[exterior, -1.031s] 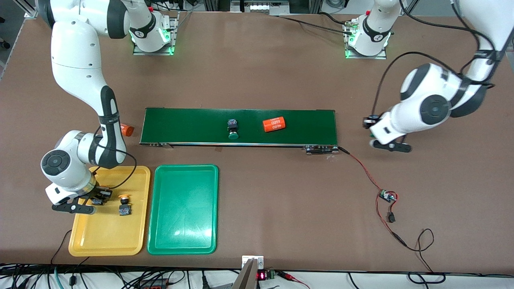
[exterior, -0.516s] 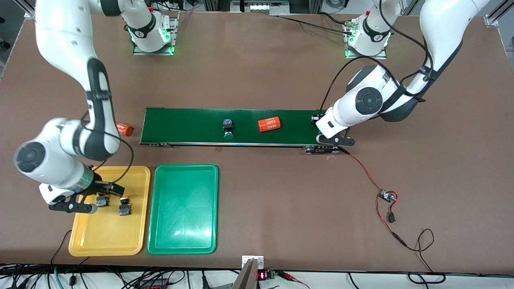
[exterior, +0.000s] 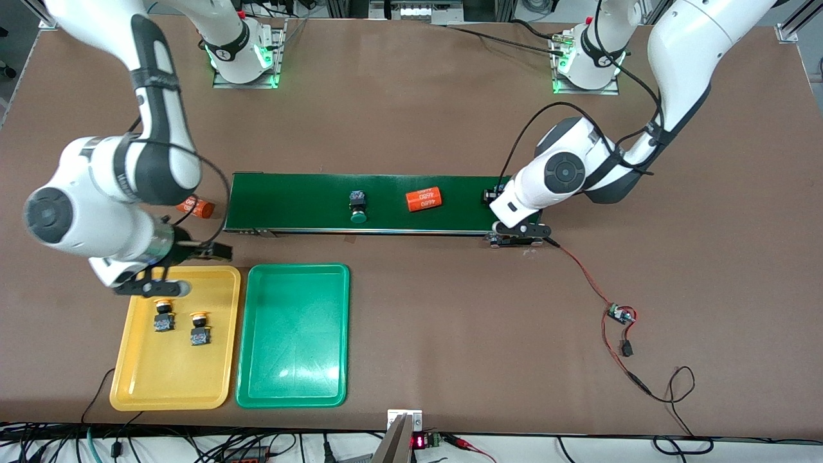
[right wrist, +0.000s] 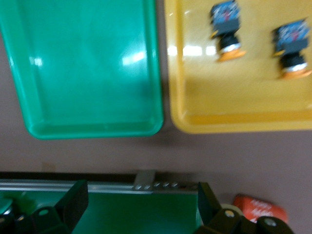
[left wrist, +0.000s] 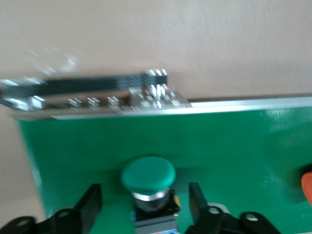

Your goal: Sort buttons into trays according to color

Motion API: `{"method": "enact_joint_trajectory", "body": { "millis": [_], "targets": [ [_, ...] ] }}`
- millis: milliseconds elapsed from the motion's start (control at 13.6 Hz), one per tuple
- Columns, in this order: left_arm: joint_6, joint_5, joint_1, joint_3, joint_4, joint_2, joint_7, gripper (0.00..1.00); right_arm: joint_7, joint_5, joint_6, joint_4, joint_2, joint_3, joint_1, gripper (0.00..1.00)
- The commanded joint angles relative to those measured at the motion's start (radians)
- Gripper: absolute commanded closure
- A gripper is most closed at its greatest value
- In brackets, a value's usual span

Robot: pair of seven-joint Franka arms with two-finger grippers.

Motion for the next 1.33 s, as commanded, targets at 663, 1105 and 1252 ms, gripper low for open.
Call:
{"method": "enact_joint_trajectory", "body": {
  "millis": [663, 1105, 1252],
  "targets": [
    [-0.621, 0.013, 0.141, -0.014, 0.453, -0.106, 0.288, 0.0, 0.236, -0.091, 0.134, -0.268, -0.14, 0.002, 0.333, 0.0],
    [-0.759, -0.007, 0.149, 0.064, 0.635, -0.155, 0.511, 0.0, 0.296, -0.091, 0.16, -0.305, -0.122, 0.005, 0.41, 0.0],
    [-0.744, -0.069, 0.025, 0.262, 0.629, -0.236, 0.619, 0.0, 0.294, -0.092, 0.196, -0.316, -0.086, 0.005, 0.428, 0.0]
  ]
}}
